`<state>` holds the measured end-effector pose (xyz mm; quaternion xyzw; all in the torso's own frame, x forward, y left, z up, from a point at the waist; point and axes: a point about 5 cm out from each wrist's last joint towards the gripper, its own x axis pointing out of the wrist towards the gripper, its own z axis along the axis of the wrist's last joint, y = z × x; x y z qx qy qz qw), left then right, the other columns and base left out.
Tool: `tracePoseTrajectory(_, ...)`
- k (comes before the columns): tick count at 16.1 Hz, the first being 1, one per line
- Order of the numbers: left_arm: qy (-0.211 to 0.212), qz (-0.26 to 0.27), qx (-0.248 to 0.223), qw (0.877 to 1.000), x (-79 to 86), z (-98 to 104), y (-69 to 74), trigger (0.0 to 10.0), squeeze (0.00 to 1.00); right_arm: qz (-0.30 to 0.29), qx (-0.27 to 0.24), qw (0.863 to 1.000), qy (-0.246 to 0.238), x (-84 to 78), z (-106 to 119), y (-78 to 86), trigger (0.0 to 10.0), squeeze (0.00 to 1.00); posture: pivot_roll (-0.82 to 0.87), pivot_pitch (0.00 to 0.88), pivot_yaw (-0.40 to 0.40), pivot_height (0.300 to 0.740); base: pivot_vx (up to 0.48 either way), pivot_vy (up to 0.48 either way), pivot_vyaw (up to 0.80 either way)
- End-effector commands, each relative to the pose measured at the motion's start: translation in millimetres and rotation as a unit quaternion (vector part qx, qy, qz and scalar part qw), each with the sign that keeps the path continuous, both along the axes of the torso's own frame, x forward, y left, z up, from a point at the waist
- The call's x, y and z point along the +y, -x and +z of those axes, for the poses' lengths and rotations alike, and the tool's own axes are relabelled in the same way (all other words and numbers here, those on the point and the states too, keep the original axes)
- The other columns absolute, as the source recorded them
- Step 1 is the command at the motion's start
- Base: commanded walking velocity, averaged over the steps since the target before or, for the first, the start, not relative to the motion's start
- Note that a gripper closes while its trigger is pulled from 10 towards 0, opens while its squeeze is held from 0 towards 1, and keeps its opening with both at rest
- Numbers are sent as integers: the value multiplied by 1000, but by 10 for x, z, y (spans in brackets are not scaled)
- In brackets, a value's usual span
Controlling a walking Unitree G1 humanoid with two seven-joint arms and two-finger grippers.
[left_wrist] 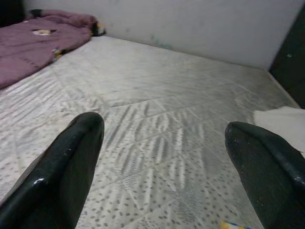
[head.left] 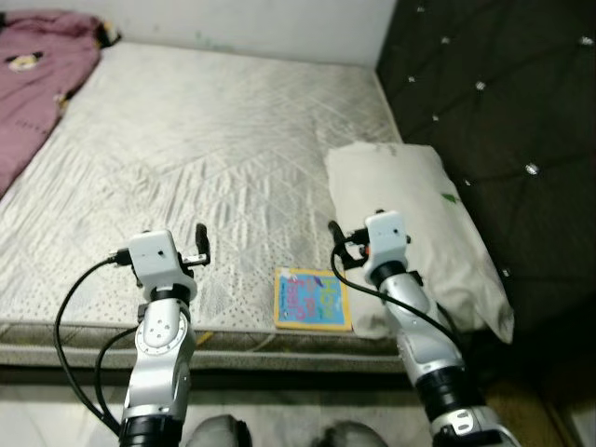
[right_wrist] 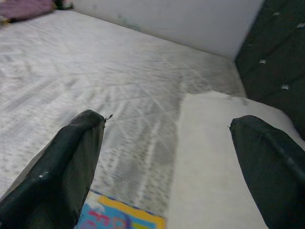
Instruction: Clean up the room
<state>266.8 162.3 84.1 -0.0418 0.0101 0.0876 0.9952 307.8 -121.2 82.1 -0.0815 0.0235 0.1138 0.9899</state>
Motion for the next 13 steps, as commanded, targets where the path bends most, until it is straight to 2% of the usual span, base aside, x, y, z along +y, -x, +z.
tracePoseTrajectory(1, 2, -11, -1, 1000, -61, 18, -11, 10000, 0, 7, -19, 1000, 17, 1, 50, 6, 10000, 0, -18, 10, -63, 740, 0, 450, 0)
tracePoseTrajectory(6, 1, -7, -3, 1000, -48, 34, -14, 10000, 0, -2, -9, 1000, 8, -24, 78, -21, 10000, 0, -22, 15, -60, 740, 0, 446, 0)
tracePoseTrajectory(7, 1, -5, -6, 1000, -48, 44, -15, 10000, 0, 10, -3, 1000, -15, 1, 71, 4, 10000, 0, -22, 15, -60, 740, 0, 442, 0)
tracePoseTrajectory(9, -9, -2, -18, 1000, -44, 84, -12, 10000, 0, 11, -6, 1000, -14, 4, 73, 10, 10000, 0, -20, 17, -60, 740, 0, 0, 0)
tracePoseTrajectory(11, 0, -17, -27, 999, -67, 102, -15, 10000, 0, 15, -9, 1000, 7, 24, 68, 1, 10000, 0, -20, 18, -60, 740, 0, 0, 0)
tracePoseTrajectory(13, 6, -22, -35, 999, -75, 116, -12, 10000, 0, 20, -24, 1000, -1, 46, 107, 0, 10000, 0, -21, 19, -59, 740, 0, 0, 0)
